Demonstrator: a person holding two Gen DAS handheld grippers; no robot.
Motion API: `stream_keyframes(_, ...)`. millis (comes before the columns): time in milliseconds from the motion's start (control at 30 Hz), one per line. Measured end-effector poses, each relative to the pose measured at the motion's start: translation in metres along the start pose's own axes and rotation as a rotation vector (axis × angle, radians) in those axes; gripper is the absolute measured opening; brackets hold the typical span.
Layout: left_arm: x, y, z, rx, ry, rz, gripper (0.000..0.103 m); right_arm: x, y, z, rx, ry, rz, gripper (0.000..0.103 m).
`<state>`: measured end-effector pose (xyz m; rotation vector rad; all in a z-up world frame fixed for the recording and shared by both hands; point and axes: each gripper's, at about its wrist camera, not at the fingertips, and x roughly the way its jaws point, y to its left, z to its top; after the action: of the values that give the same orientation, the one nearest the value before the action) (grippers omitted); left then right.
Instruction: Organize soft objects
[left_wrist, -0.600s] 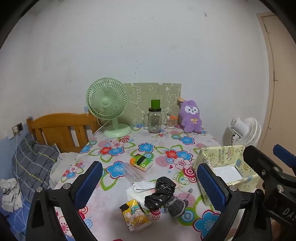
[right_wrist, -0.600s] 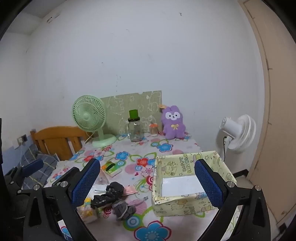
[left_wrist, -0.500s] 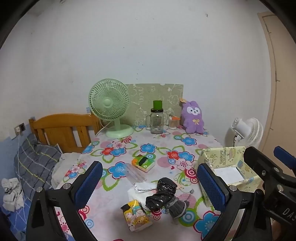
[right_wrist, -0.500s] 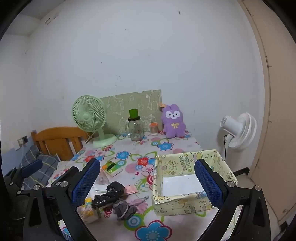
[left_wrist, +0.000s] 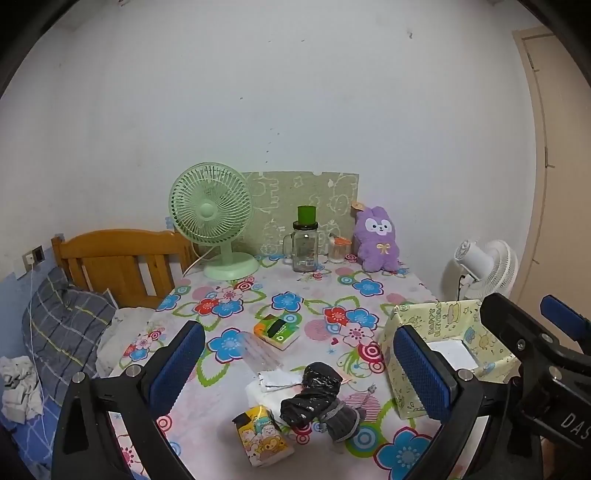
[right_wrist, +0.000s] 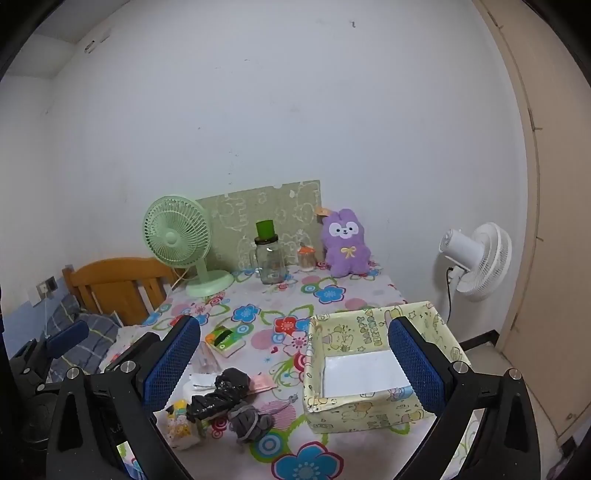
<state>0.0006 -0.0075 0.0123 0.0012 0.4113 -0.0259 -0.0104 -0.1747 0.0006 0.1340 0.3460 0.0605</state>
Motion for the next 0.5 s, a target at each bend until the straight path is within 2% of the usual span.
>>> stream_keyframes(100, 0.0, -0.001, 0.004, 0.01, 0.007, 0.0, 0.103, -0.002, 0.003, 0.0, -0.015, -0.008, -0.018, 0.103)
stream_keyframes(500, 0.003, 0.005, -0.003, -0.001, 0.016, -0.017, 0.103, 0.0, 0.012, -0.003, -0.026, 0.01, 0.012, 0.103)
